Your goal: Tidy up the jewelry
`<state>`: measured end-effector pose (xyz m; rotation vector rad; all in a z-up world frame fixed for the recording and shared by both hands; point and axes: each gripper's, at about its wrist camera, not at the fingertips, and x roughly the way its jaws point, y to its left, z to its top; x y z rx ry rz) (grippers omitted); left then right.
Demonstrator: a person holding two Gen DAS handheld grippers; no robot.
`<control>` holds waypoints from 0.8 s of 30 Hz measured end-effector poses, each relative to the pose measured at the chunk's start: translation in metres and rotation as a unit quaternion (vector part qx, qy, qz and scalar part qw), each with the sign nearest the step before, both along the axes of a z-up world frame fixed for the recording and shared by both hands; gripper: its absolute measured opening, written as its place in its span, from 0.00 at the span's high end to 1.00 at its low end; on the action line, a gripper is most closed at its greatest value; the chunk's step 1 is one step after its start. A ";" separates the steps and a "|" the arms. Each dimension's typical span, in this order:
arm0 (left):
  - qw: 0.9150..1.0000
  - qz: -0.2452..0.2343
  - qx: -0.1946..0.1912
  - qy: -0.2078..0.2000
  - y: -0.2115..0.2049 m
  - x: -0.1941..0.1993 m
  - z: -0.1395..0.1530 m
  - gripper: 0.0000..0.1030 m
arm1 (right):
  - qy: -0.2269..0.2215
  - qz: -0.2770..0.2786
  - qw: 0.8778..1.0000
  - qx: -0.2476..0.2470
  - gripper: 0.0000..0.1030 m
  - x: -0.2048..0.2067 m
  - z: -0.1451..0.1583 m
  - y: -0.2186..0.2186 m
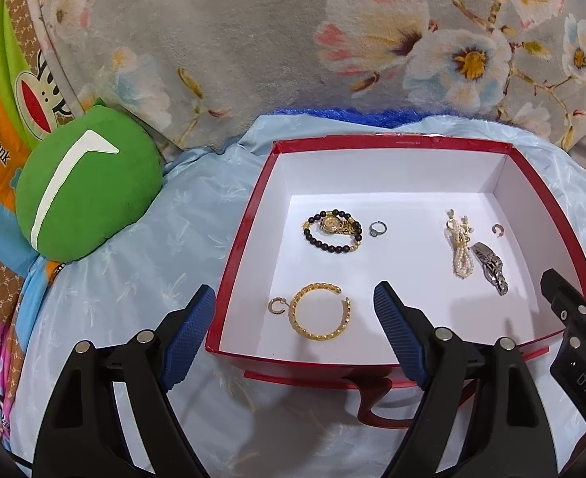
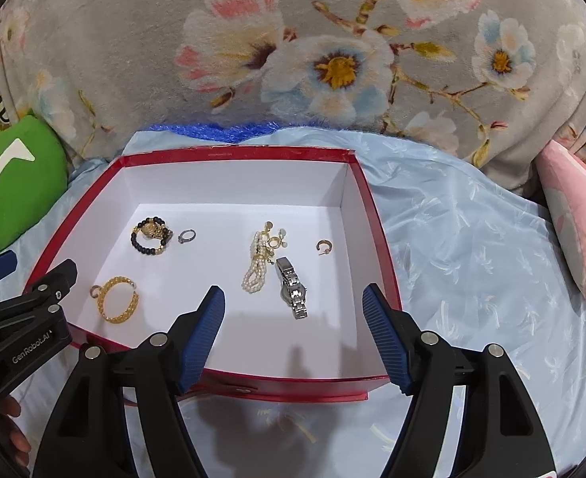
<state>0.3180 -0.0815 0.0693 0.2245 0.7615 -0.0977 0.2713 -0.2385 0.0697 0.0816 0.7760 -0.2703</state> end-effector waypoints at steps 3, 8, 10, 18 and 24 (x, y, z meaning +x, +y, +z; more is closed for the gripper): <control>1.000 -0.003 0.001 -0.004 -0.001 -0.004 0.003 0.17 | 0.000 0.000 1.000 0.004 0.30 -0.002 0.002 -0.001; 1.000 -0.008 0.002 -0.013 -0.002 -0.011 0.008 0.14 | -0.001 0.005 1.000 0.001 0.28 -0.004 0.003 0.003; 1.000 -0.007 0.003 -0.012 -0.002 -0.011 0.008 0.13 | -0.003 0.006 1.000 0.000 0.28 -0.004 0.003 0.004; 1.000 0.002 0.002 -0.010 0.000 -0.011 0.008 0.13 | -0.004 0.007 1.000 -0.002 0.28 -0.005 0.003 0.006; 1.000 0.000 0.002 -0.008 -0.002 -0.012 0.006 0.12 | -0.004 0.008 1.000 -0.001 0.28 -0.005 0.003 0.007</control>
